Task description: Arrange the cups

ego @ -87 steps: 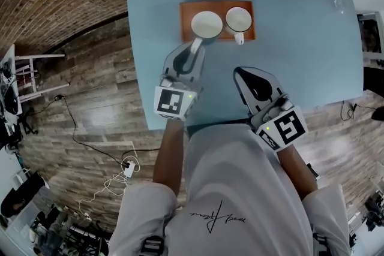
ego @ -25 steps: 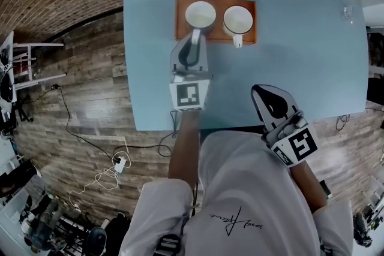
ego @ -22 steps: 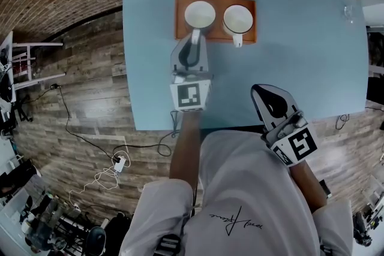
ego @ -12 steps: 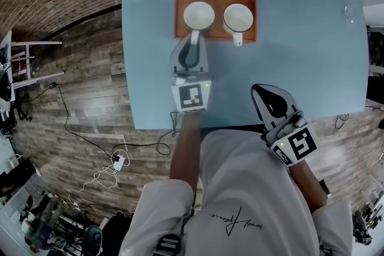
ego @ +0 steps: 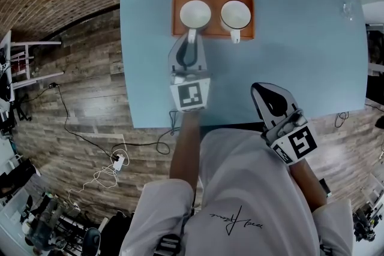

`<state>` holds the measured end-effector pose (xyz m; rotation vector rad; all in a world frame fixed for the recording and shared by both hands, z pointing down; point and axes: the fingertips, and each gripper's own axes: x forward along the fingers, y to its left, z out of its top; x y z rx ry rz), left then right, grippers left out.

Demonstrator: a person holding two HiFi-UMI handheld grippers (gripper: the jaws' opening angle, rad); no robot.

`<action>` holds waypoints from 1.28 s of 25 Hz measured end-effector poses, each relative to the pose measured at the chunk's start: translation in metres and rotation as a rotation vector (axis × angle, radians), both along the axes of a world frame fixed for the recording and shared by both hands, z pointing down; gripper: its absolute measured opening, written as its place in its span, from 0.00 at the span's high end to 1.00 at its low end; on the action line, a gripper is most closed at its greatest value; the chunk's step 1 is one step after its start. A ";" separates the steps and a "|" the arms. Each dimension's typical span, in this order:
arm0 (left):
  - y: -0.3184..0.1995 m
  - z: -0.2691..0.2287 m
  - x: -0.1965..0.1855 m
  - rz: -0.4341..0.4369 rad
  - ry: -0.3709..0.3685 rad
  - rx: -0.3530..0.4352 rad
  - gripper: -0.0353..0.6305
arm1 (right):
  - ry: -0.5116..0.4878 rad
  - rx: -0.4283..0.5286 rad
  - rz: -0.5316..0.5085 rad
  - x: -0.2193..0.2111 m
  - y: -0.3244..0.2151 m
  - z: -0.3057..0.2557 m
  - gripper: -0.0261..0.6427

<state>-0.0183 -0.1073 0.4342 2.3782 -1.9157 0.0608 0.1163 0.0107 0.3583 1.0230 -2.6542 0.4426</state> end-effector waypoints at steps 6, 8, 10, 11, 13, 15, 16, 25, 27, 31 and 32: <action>0.002 0.002 0.004 0.009 0.009 -0.009 0.80 | -0.006 -0.006 0.005 0.002 0.006 0.000 0.93; 0.002 0.003 0.005 0.019 0.007 -0.016 0.78 | -0.006 -0.006 0.005 0.001 0.007 0.000 0.93; 0.003 0.003 0.005 0.017 0.014 -0.020 0.78 | -0.007 -0.005 0.003 0.001 0.007 0.000 0.93; 0.003 0.003 0.005 0.016 0.014 -0.021 0.77 | -0.008 -0.005 0.003 0.001 0.007 0.000 0.93; 0.004 0.004 0.003 0.010 0.017 -0.028 0.76 | -0.010 -0.005 0.004 0.001 0.009 0.000 0.93; 0.006 0.005 0.000 0.003 0.022 -0.038 0.75 | -0.012 -0.003 0.006 0.001 0.010 -0.001 0.93; 0.007 0.006 -0.002 0.000 0.023 -0.040 0.75 | -0.013 -0.001 0.006 0.000 0.010 -0.001 0.93; 0.022 0.001 -0.005 0.005 0.025 -0.035 0.75 | -0.024 0.008 0.009 0.003 0.016 -0.002 0.93; 0.025 -0.001 -0.005 0.008 0.031 -0.027 0.75 | -0.027 0.011 0.010 0.002 0.017 -0.003 0.93; 0.035 -0.006 -0.007 -0.010 0.076 -0.016 0.76 | -0.036 0.023 0.011 0.001 0.019 -0.008 0.93; 0.038 -0.007 -0.008 -0.014 0.076 -0.016 0.76 | -0.038 0.027 0.011 0.000 0.020 -0.009 0.93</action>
